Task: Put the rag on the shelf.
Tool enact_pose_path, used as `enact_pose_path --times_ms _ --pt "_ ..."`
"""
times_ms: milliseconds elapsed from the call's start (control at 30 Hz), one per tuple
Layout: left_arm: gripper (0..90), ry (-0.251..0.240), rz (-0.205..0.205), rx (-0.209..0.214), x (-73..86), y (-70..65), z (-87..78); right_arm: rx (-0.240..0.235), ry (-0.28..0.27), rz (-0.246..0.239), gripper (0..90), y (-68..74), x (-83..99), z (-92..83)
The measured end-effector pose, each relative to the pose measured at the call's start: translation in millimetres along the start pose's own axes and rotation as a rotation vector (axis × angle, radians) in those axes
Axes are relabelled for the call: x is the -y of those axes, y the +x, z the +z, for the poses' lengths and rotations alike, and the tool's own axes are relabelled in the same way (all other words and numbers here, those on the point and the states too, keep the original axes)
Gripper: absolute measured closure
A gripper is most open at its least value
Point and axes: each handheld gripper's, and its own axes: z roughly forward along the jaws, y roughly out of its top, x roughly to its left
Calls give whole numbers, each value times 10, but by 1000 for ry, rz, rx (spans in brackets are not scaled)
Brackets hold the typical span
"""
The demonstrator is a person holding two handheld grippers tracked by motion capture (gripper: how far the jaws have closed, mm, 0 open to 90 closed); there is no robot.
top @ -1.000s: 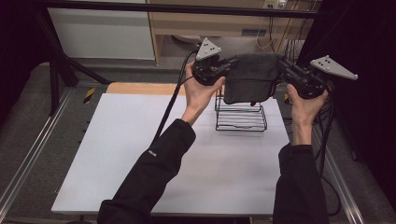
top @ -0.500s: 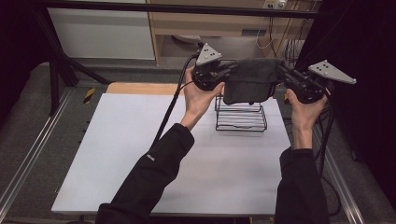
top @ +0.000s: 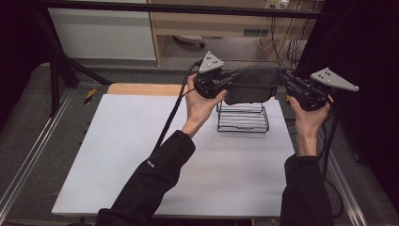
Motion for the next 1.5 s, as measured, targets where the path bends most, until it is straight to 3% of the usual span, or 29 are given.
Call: enact_pose_path --times_ms 500,900,1367,1500 --pt "785 93 23 -1 85 -90 -32 -55 95 -3 718 25 20 -101" --pt "744 146 47 4 156 -140 -37 -44 210 -33 651 81 28 -197" --pt "641 235 59 23 219 -177 -68 -58 278 -25 626 97 98 -290" --pt "644 247 60 22 236 -173 -50 -54 259 -21 548 116 75 -330"
